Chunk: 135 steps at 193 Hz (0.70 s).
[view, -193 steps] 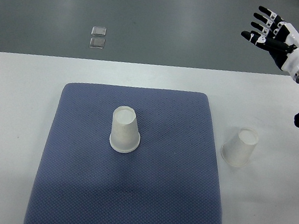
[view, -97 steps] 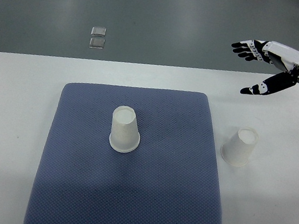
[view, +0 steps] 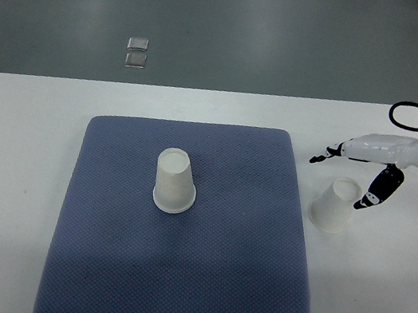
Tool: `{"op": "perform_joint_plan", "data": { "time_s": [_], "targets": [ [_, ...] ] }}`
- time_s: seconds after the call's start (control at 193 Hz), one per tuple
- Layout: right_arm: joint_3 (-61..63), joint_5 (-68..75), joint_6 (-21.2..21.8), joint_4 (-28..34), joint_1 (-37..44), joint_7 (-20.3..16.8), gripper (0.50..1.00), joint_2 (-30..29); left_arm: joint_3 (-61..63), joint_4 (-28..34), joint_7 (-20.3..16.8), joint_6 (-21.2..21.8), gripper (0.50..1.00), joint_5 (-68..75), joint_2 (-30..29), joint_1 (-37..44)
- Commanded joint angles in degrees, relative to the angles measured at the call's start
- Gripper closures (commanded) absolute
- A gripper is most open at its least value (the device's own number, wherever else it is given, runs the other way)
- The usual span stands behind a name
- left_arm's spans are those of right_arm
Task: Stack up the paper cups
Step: 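Close the right hand's fingers around the upside-down white cup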
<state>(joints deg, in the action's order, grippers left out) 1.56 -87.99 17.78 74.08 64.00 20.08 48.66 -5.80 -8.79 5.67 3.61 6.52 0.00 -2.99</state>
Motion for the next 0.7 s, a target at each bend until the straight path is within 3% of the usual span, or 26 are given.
{"op": "perform_joint_plan", "data": {
  "time_s": [0.0, 0.3, 0.693],
  "targets": [
    [-1.74, -2.1, -1.08, -0.25, -0.27, -0.13, 0.589, -1.72, 0.0, 0.0, 0.05, 0.08, 0.5, -0.02, 0.0, 0.0],
    [-3.14, -5.88, -5.21, -4.47, -2.21, -0.22, 0.591, -6.12, 0.0, 0.0, 0.05, -0.01, 0.5, -0.02, 0.0, 0.0],
    [-3.14, -6.76, -7.67, -8.25, -3.26, -0.13, 0.595, -6.82, 0.0, 0.0, 0.05, -0.01, 0.5, -0.02, 0.0, 0.0]
  ]
}}
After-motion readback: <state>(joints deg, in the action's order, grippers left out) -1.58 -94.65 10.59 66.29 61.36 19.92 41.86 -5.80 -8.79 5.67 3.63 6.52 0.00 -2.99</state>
